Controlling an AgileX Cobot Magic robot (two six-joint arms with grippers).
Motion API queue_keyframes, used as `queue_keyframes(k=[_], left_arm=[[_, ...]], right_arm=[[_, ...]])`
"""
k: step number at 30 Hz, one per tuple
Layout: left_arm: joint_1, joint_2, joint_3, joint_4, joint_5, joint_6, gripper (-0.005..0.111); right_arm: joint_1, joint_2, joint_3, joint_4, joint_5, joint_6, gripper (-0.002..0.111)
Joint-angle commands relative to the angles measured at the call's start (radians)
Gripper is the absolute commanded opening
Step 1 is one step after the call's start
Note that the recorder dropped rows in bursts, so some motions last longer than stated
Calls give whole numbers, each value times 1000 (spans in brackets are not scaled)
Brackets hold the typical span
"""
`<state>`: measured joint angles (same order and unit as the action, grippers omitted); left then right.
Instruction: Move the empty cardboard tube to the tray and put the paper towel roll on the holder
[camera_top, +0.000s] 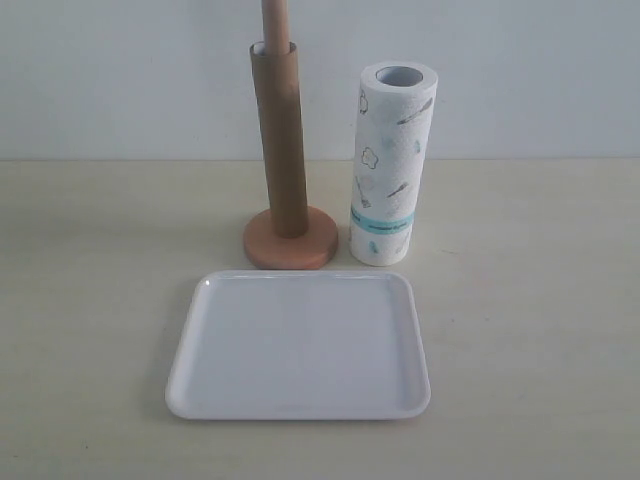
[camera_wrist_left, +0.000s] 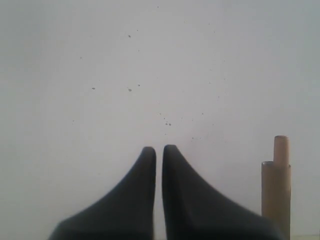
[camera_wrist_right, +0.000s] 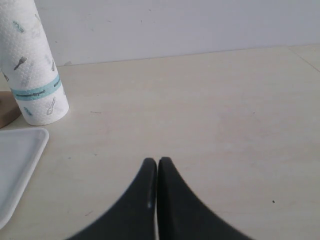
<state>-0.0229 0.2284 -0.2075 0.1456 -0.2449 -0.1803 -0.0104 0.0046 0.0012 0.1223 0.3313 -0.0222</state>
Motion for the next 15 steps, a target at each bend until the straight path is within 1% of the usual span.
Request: queue_keyframes(k=[1,13,15], left_arm=[[3,6,-8,-6,-41,-10,5],[3,8,-8,-6,-113,-10,5],[3,26,-8,-6,-116,-59,5]], right_arm=[[-7,-5,-1,-2,-6,-3,0],[-7,-5,-1,-2,-6,-3,0],[-7,-5,-1,-2,-6,-3,0]])
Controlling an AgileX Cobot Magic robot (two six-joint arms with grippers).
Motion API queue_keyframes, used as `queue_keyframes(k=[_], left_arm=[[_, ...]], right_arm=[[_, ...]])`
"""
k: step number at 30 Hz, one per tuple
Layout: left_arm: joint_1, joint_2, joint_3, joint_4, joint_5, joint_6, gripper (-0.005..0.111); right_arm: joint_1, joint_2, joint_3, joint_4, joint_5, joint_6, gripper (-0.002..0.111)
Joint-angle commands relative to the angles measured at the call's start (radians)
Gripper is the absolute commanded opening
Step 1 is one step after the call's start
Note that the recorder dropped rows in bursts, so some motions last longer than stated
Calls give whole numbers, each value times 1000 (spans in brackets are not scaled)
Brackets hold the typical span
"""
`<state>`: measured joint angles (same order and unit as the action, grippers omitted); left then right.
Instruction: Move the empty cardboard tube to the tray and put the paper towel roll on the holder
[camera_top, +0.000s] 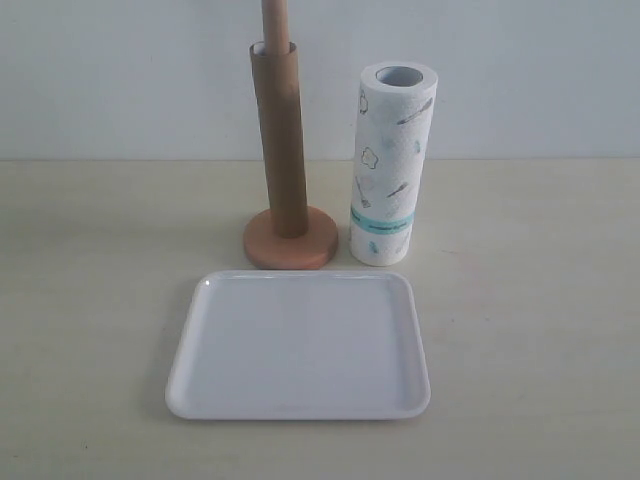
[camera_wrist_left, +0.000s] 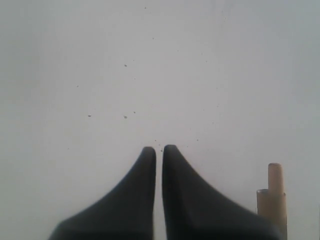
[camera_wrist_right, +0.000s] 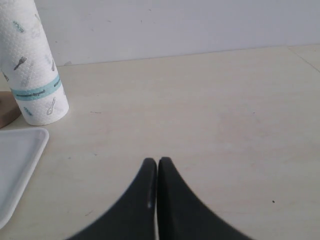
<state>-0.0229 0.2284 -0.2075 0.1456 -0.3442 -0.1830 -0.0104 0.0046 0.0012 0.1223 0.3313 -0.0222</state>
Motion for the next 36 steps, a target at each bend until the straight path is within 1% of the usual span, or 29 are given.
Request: queue_keyframes(k=[1,3,5,7,10,13,16,18,20,22,26,28,30,32,36], left_arm=[[3,40,-8,-11,-23,-79,5],[3,102,-8,-57,-56,-101,5],[3,184,-8,-83,-122,-101,5],[3,297,-9,-65,-214,-104,5],[3,476,-45,36,-358,-189,5],[3,675,-127,252,-466,-333,5],[3,878,-233,536,-554,-490,5],[3,993,-299,701,-630,-528,5],[3,1075,-342,802,-691,-538,5],[3,1138,-359,818,-706,-538,5],[3,1240,-368,696,-686,-542,5],[3,1282,-379,703,-702,-573,5],[-1,1314,-398,755,-710,-602,11],[-12,1335,-415,779,-708,-641,22],[-49,1381,-467,776,-696,-667,58]], right_arm=[[-7,-5,-1,-2,-6,-3,0],[-7,-5,-1,-2,-6,-3,0],[-7,-5,-1,-2,-6,-3,0],[-7,-5,-1,-2,-6,-3,0],[-7,-5,-1,-2,-6,-3,0],[-7,-5,-1,-2,-6,-3,0],[-7,-5,-1,-2,-6,-3,0],[-7,-5,-1,-2,-6,-3,0],[-7,-5,-1,-2,-6,-3,0],[-7,-5,-1,-2,-6,-3,0],[-7,-5,-1,-2,-7,0,0],[-7,-5,-1,-2,-7,0,0],[-7,-5,-1,-2,-7,0,0],[-7,-5,-1,-2,-7,0,0],[-7,-5,-1,-2,-7,0,0]])
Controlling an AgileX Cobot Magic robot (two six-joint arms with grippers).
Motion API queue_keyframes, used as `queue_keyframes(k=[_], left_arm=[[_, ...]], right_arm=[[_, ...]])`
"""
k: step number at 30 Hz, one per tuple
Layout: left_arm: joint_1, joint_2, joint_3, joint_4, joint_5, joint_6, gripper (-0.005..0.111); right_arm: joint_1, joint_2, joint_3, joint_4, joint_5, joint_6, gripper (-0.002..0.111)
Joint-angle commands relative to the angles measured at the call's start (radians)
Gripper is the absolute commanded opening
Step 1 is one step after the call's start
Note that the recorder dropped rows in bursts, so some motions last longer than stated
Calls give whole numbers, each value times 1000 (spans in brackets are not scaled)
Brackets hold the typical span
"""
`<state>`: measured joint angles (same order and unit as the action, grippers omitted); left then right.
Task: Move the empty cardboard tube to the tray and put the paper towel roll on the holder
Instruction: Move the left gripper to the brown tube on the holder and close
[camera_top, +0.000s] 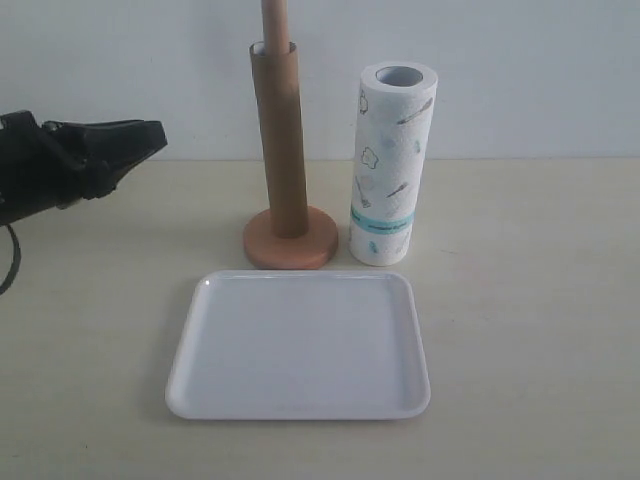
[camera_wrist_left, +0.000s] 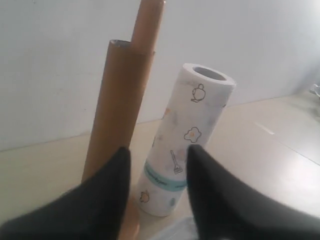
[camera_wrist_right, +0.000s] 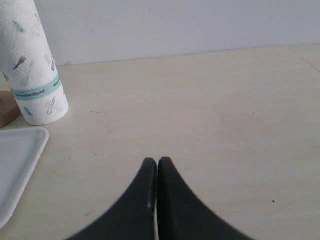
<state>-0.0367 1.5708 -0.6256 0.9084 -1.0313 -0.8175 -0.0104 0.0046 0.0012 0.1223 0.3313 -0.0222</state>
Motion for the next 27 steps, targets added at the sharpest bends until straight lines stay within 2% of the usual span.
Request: queue_keyframes(k=[1,3,7,10,17,22,27], left_arm=[[-46,49,-63,13,-2,-32,64],[-72,76,-101,12,30,-43,69],[-128,140,-187,12,73,-43,70],[-158,219,-296,16,165,-43,70],[-160,387,-462,16,214,-16,70],[-162,478,-582,18,243,-186,84],[-165,500,-622,75,213,-176,85]], right_arm=[[-7,-5,-1,-2,-7,0,0],[-7,-5,-1,-2,-7,0,0],[-7,-5,-1,-2,-7,0,0],[-7,-5,-1,-2,-7,0,0],[-7,-5,-1,-2,-7,0,0],[-7,-5,-1,-2,-11,0,0],[-7,-5,-1,-2,-9,0,0]])
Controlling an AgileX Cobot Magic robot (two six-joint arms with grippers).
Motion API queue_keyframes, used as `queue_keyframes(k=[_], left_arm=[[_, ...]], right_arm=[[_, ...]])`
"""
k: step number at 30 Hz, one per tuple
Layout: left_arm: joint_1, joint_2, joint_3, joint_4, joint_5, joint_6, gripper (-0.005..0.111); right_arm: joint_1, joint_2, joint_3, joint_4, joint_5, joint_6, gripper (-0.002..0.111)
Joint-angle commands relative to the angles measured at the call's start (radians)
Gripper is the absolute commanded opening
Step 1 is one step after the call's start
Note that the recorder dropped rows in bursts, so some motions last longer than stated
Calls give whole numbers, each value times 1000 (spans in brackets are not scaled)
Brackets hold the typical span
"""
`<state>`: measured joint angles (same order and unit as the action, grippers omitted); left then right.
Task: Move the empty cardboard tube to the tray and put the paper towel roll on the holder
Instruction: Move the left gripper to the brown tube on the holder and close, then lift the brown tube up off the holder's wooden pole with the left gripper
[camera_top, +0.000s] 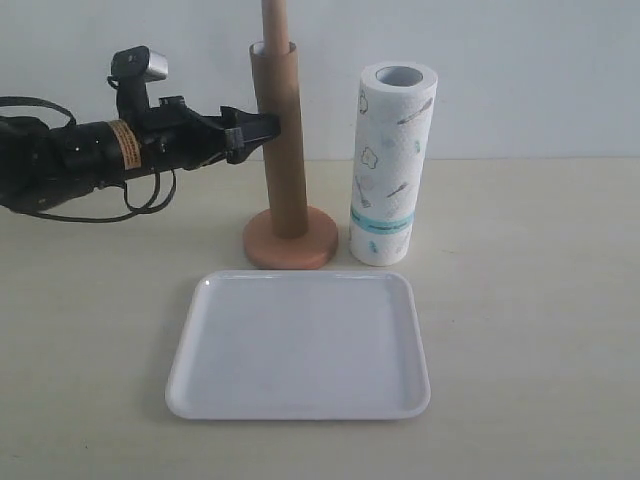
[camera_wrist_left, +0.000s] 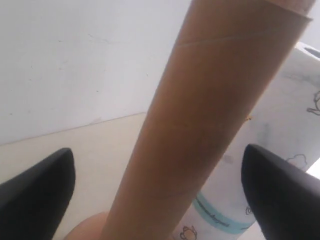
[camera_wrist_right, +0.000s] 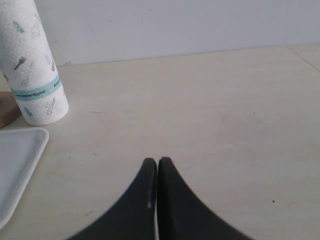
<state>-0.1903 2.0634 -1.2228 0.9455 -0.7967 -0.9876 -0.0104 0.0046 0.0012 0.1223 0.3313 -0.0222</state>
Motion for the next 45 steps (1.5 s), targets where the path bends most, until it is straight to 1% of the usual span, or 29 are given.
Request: queue_keyframes(k=[1,4,8,13,16,18,20,23,30,32,37,45], left_arm=[[-13,7,-32,40,-22,14,85],[-28,7,-54,38,-22,89,85],[-50,7,-90,38,-1,93,85],[-75,7,-123,38,70,93,84],[-81,17,-142,31,77,102,84],[-86,31,-164,31,77,102,81],[-89,45,-183,31,80,102,77],[-89,62,-196,31,80,102,63],[-89,62,-196,31,80,102,13],[-89,62,-196,31,80,102,4],[-89,42,-196,26,87,102,4],[-89,-87,-196,31,95,57,4]], right_arm=[[-7,-5,-1,-2,-9,0,0],[-7,-5,-1,-2,-9,0,0],[-7,-5,-1,-2,-9,0,0],[-7,-5,-1,-2,-9,0,0],[-7,-5,-1,-2,-9,0,0],[-7,-5,-1,-2,-9,0,0],[-7,-5,-1,-2,-9,0,0],[-7,-5,-1,-2,-9,0,0],[-7,-5,-1,-2,-9,0,0],[-7,-5,-1,-2,-9,0,0],[-7,-5,-1,-2,-9,0,0],[-7,-5,-1,-2,-9,0,0]])
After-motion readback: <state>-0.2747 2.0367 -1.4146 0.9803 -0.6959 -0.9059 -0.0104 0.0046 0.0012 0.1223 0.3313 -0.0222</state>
